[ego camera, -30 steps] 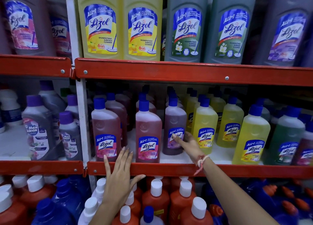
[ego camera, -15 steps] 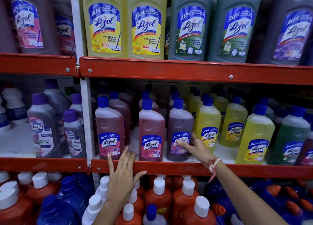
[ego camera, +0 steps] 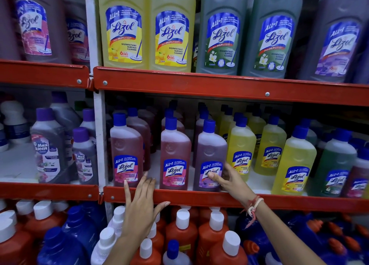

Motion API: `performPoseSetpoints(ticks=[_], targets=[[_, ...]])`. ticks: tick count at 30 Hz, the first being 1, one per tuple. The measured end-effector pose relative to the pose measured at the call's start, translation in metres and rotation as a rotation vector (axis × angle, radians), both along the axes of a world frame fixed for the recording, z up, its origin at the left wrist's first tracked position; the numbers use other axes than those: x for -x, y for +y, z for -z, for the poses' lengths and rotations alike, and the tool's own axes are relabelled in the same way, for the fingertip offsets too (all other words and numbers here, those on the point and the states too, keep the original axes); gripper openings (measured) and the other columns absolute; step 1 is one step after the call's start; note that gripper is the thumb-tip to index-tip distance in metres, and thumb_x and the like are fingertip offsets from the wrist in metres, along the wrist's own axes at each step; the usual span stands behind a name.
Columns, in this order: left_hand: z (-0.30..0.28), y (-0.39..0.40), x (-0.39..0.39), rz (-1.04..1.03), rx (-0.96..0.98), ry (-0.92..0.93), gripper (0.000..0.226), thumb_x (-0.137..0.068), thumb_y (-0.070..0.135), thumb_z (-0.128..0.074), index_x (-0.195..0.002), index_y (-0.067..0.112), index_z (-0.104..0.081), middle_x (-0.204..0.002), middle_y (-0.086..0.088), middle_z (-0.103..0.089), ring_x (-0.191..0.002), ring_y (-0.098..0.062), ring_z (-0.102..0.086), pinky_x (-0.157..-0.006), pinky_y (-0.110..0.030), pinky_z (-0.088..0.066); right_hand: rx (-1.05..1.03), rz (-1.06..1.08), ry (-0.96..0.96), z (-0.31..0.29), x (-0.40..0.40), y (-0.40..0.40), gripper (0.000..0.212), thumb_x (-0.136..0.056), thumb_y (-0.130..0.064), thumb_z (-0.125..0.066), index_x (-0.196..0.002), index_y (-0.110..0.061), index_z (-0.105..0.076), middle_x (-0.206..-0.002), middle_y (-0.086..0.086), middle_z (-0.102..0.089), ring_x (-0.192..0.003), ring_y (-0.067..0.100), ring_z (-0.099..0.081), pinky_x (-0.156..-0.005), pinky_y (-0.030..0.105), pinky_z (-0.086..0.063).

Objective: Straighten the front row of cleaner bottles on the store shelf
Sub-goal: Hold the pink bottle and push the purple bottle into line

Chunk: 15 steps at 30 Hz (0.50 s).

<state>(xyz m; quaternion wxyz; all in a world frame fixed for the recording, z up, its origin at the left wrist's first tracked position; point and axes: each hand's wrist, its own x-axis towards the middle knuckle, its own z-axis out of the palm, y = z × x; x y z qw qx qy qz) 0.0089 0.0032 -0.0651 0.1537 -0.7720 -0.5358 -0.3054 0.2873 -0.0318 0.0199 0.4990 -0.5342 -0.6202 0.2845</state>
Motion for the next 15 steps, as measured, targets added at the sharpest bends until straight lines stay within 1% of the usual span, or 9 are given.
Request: performPoseSetpoints(ticks=[2,3,5,6,7,9,11,13,15], targets=[[0.000,0.000,-0.001,0.000,-0.016,-0.006,0.081,-0.086,0.071,-0.027,-0.127,0.008,-0.055,-0.131,-0.008,-0.062,-0.136,-0.022,-0.039,-0.118,-0.056,-0.002,-0.032,0.042,-0.017,-0.002,-0.004,-0.007,0.070,-0.063,-0.058,-0.070,-0.120,-0.020,-0.057,-0.112,-0.003,-0.070,-0.106,0.011,-0.067,-0.083,0.025,-0.057],[0.000,0.000,-0.002,-0.002,-0.028,-0.007,0.080,-0.085,0.071,-0.028,-0.127,0.007,-0.055,-0.130,-0.009,-0.063,-0.136,-0.021,-0.037,-0.117,-0.056,-0.002,-0.077,0.105,-0.009,-0.004,-0.007,-0.011,0.066,-0.064,-0.059,-0.068,-0.116,-0.020,-0.060,-0.109,-0.005,-0.070,-0.105,0.010,-0.066,-0.079,0.021,-0.054],[0.001,0.001,-0.004,-0.007,-0.047,-0.006,0.080,-0.085,0.070,-0.029,-0.126,0.006,-0.056,-0.129,-0.011,-0.063,-0.135,-0.022,-0.035,-0.117,-0.056,-0.002,-0.212,0.314,0.068,-0.008,-0.016,-0.018,0.051,-0.072,-0.054,-0.065,-0.108,-0.017,-0.065,-0.102,-0.002,-0.068,-0.098,0.012,-0.064,-0.072,0.015,-0.049],[0.001,0.001,-0.004,-0.011,-0.054,-0.004,0.081,-0.084,0.069,-0.029,-0.126,0.006,-0.056,-0.129,-0.011,-0.064,-0.135,-0.022,-0.036,-0.117,-0.057,-0.002,-0.282,0.444,0.097,-0.009,-0.021,-0.018,0.047,-0.076,-0.050,-0.066,-0.108,-0.015,-0.064,-0.103,0.001,-0.067,-0.096,0.015,-0.063,-0.070,0.014,-0.049],[0.002,0.002,-0.004,-0.015,-0.057,0.000,0.081,-0.084,0.069,-0.029,-0.126,0.005,-0.056,-0.128,-0.011,-0.064,-0.135,-0.023,-0.037,-0.117,-0.057,-0.002,-0.328,0.568,0.105,-0.012,-0.027,-0.018,0.047,-0.078,-0.047,-0.068,-0.110,-0.013,-0.061,-0.107,0.004,-0.065,-0.097,0.018,-0.062,-0.072,0.014,-0.049],[0.003,0.003,-0.005,-0.026,-0.053,0.009,0.082,-0.084,0.070,-0.029,-0.126,0.006,-0.056,-0.128,-0.010,-0.064,-0.135,-0.025,-0.042,-0.117,-0.058,-0.004,-0.299,0.725,0.089,-0.011,-0.040,-0.009,0.059,-0.079,-0.049,-0.068,-0.121,-0.010,-0.054,-0.118,0.010,-0.058,-0.104,0.022,-0.057,-0.081,0.024,-0.047],[0.004,0.003,-0.005,-0.033,-0.047,0.014,0.082,-0.083,0.070,-0.029,-0.127,0.005,-0.056,-0.129,-0.010,-0.064,-0.134,-0.026,-0.045,-0.117,-0.058,-0.003,-0.172,0.711,0.141,-0.012,-0.047,0.000,0.075,-0.075,-0.056,-0.067,-0.129,-0.010,-0.046,-0.126,0.013,-0.053,-0.111,0.024,-0.053,-0.087,0.032,-0.043],[0.003,0.003,-0.004,-0.034,-0.033,0.014,0.083,-0.084,0.070,-0.026,-0.127,0.005,-0.056,-0.129,-0.011,-0.063,-0.134,-0.028,-0.046,-0.118,-0.057,-0.001,-0.055,0.608,0.248,-0.014,-0.050,0.009,0.086,-0.068,-0.064,-0.063,-0.134,-0.013,-0.042,-0.135,0.013,-0.050,-0.122,0.029,-0.051,-0.097,0.039,-0.043],[0.003,0.003,-0.004,-0.031,-0.026,0.014,0.084,-0.085,0.071,-0.024,-0.126,0.005,-0.056,-0.129,-0.012,-0.063,-0.134,-0.028,-0.046,-0.118,-0.056,0.001,0.024,0.510,0.303,-0.016,-0.052,0.015,0.083,-0.077,-0.061,-0.059,-0.140,-0.012,-0.038,-0.145,0.014,-0.046,-0.131,0.033,-0.046,-0.108,0.046,-0.036]])
